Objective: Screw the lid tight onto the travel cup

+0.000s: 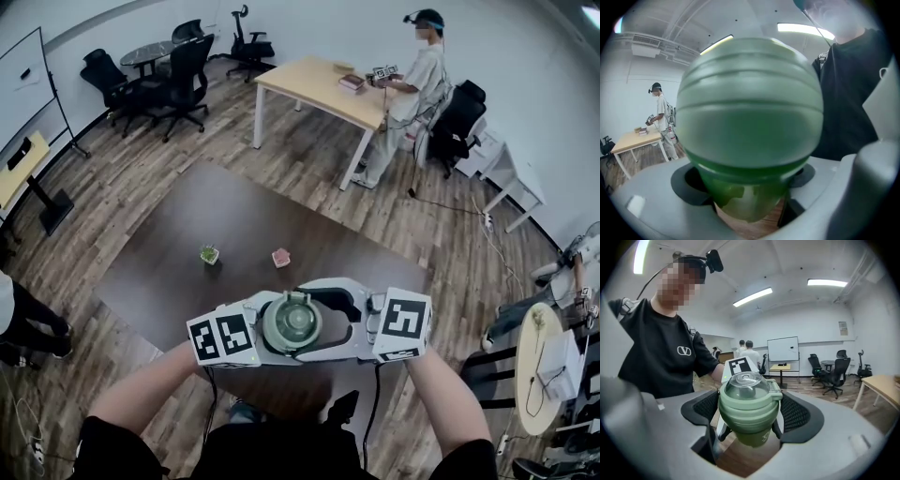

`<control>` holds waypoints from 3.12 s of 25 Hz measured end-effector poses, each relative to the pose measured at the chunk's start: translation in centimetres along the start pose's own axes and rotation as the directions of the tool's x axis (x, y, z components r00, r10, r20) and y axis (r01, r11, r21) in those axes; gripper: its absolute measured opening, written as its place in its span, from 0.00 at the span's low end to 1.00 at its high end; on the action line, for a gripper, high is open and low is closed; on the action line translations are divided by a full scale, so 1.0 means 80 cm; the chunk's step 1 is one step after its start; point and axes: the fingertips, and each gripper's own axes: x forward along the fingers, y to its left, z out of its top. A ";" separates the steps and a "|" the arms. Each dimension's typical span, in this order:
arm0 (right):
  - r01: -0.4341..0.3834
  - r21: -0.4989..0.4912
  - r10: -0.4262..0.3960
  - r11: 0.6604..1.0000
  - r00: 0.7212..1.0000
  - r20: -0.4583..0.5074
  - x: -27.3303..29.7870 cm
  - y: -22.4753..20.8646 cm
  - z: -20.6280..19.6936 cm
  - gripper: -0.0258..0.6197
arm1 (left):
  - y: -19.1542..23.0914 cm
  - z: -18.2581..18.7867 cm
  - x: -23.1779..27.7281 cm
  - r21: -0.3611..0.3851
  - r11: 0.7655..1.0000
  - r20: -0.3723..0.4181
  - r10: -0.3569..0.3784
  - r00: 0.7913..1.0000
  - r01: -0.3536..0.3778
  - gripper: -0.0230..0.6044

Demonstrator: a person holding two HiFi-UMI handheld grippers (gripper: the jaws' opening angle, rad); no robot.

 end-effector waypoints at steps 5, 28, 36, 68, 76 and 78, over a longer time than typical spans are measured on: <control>0.341 0.209 -0.362 0.917 0.929 0.075 0.008 -0.030 -0.004 0.71 | 0.024 -0.017 -0.005 -0.076 0.993 -0.009 0.092 0.996 -0.093 0.68; -0.036 -0.094 0.039 0.995 0.999 0.036 -0.015 0.030 0.030 0.72 | -0.030 0.018 -0.004 -0.004 0.999 0.019 -0.042 0.999 0.042 0.68; 0.109 -0.025 -0.104 0.994 0.985 0.136 -0.011 0.012 0.026 0.66 | -0.007 0.018 -0.010 -0.043 0.997 0.030 0.062 0.998 -0.061 0.68; -0.039 -0.085 0.058 0.996 0.968 0.244 -0.006 0.032 0.044 0.69 | -0.033 0.034 -0.028 -0.054 0.998 0.066 -0.026 0.997 0.030 0.68; 0.584 0.144 -0.600 0.799 0.752 0.273 0.007 -0.009 0.033 0.68 | 0.014 0.016 -0.027 -0.163 0.976 0.113 0.161 0.981 -0.141 0.68; 0.703 0.178 -0.723 0.689 0.648 0.240 0.007 -0.014 0.028 0.68 | 0.020 0.013 -0.023 -0.176 0.971 0.113 0.185 0.976 -0.164 0.68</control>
